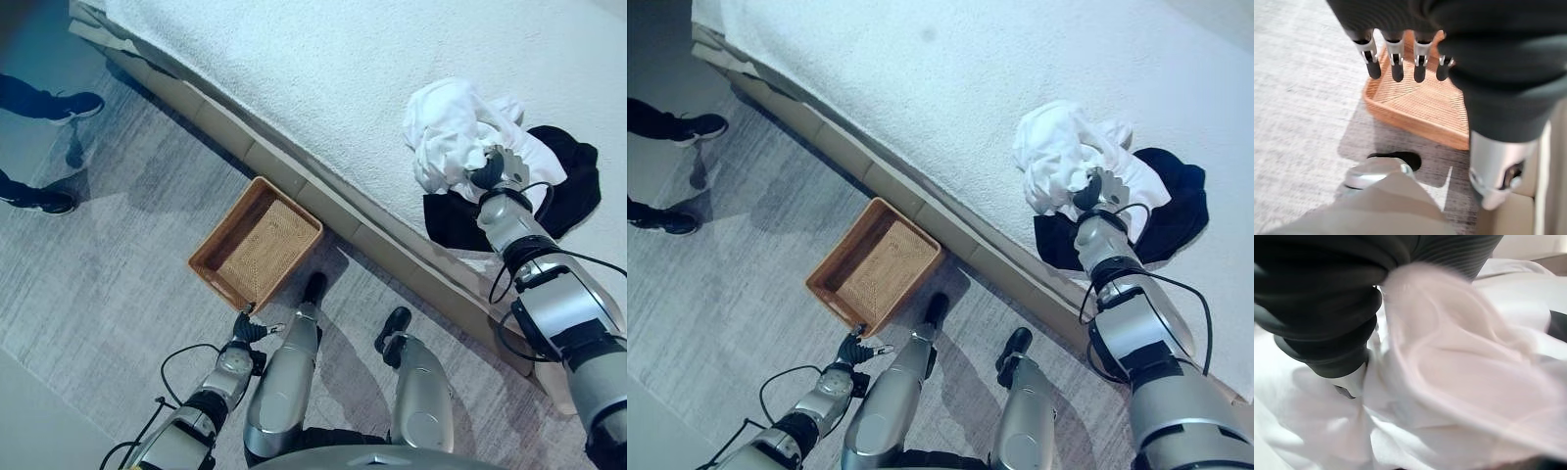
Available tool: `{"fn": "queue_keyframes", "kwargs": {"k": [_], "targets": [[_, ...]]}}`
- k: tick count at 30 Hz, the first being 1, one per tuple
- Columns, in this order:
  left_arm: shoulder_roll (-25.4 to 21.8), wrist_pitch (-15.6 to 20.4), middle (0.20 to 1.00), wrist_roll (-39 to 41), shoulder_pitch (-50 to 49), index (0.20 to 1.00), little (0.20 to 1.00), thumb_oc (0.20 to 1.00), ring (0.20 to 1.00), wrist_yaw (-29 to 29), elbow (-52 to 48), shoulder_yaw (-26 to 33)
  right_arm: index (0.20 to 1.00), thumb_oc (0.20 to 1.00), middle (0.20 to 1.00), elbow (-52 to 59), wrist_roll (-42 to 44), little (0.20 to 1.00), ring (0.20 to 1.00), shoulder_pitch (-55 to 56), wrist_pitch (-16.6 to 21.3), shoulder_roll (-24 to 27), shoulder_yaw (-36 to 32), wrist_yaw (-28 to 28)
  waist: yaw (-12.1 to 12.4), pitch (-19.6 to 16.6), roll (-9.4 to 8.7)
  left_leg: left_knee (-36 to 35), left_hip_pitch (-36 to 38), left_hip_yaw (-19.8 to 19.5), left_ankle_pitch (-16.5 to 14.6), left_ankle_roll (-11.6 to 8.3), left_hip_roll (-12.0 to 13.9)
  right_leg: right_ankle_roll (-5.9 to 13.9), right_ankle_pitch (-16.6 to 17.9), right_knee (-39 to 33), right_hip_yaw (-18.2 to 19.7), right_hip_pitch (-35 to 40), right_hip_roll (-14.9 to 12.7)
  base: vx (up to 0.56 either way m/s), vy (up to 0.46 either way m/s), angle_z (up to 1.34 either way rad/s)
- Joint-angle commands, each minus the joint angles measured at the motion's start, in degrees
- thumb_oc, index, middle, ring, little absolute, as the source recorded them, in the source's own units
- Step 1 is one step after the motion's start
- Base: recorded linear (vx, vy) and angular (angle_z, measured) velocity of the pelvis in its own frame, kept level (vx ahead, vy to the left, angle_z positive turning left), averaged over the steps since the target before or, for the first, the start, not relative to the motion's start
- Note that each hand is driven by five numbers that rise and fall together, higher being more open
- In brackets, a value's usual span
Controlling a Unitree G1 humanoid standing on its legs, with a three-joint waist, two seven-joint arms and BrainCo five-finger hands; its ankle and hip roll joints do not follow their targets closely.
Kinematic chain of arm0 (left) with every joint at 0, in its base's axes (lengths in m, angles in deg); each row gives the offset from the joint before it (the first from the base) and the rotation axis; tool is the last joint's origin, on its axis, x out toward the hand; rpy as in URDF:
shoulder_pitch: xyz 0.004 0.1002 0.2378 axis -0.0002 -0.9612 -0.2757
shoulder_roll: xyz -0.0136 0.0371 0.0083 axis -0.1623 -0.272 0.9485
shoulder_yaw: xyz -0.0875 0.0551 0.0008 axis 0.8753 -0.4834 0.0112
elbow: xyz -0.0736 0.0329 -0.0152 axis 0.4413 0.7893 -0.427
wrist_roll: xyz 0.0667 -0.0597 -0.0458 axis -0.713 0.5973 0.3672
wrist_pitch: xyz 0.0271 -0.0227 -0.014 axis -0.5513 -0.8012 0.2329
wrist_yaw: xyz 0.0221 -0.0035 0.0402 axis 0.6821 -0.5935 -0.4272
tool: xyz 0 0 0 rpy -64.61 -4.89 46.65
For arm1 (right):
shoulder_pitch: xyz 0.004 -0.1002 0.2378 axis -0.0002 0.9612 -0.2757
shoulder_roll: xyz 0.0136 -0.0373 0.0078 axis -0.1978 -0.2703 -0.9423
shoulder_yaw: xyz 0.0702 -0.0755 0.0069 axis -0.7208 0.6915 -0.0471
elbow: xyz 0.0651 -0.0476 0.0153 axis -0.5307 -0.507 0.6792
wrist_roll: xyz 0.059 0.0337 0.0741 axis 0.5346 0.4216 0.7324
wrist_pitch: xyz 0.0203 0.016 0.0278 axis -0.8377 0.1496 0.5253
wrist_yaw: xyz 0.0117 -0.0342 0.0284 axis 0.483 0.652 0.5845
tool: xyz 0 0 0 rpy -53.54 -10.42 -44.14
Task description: Pick up clothes into the bucket
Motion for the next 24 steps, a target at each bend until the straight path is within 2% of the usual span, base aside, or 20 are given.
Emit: {"fn": "queue_keyframes", "kwargs": {"k": [1, 6, 9, 14, 19, 24], "targets": [[0.62, 0.86, 1.0, 0.66, -3.35, 1.0, 1.0, 1.0, 1.0, -0.54, -2.08, 1.37, 0.2, 0.2, 0.2, 6.04, 2.27, 0.2, 0.2, -2.8, 2.14, 3.94, 0.1, -2.36, -1.24, -2.45, -3.09, 3.38, 0.14, 4.08, -4.8, 1.06, 0.35, 1.95, 0.95, -1.56, 5.91, 2.29, 0.46, 0.02, 0.062, -0.52], [-1.82, 1.24, 1.0, -0.31, -4.82, 1.0, 1.0, 1.0, 1.0, -0.18, -6.53, 3.07, 0.2, 0.2, 0.2, 14.93, 2.06, 0.2, 0.2, -1.52, 2.61, 7.17, -0.86, -2.18, -2.5, -4.85, -4.26, 1.07, 3.31, 7.38, -4.78, 0.59, 1.99, 2.59, 2.53, -5.36, 8.39, 4.03, 2.3, 0.02, 0.029, -0.54], [-4.73, 1.6, 1.0, -2.7, -5.18, 1.0, 1.0, 1.0, 1.0, 0.32, -12.92, 4.38, 0.2, 0.2, 0.2, 23.16, 1.46, 0.2, 0.2, 1.71, 3.2, 10.65, -3.71, -2.39, -4.06, -7.56, -4.79, -1.74, 6.97, 10.31, -4.58, 0.44, 2.9, 3.3, 3.68, -8.73, 9.98, 6.36, 4.05, 0.03, 0.014, -0.55], [-7.39, 1.4, 1.0, -6.36, -4.82, 1.0, 1.0, 1.0, 1.0, 0.8, -21.14, 5.33, 0.2, 0.2, 0.2, 33.62, 1.21, 0.2, 0.2, 7.91, 4.22, 12.22, -8.62, -2.07, -5.91, -11.04, -5.19, -5.5, 11.52, 13.36, -4.23, 0.52, 3.64, 4.04, 5.27, -13.33, 11.29, 9.71, 5.71, 0.03, -0.001, -0.4], [-9.77, 1.48, 1.0, -7.79, -3.99, 1.0, 1.0, 1.0, 1.0, 2.5, -31.91, 6.24, 0.2, 0.2, 0.2, 42.49, 1.07, 0.2, 0.2, 12.43, 5.18, 12.99, -11.36, 1.05, -7.18, -14.88, -5.83, -7.94, 15.76, 16.86, -4.47, 0.56, 5.0, 4.65, 7.24, -18.27, 13.01, 13.05, 6.78, 0.04, -0.013, -0.4], [-12.46, 0.93, 1.0, -9.86, -0.7, 1.0, 1.0, 1.0, 1.0, 4.1, -41.57, 6.41, 0.2, 0.2, 0.2, 49.35, 3.33, 0.2, 0.2, 16.55, 5.86, 13.04, -11.77, 5.9, -7.88, -17.95, -6.11, -9.43, 19.36, 18.95, -4.88, 0.44, 5.88, 4.72, 7.53, -20.75, 13.92, 16.52, 7.48, 0.06, -0.023, -0.24]]}}
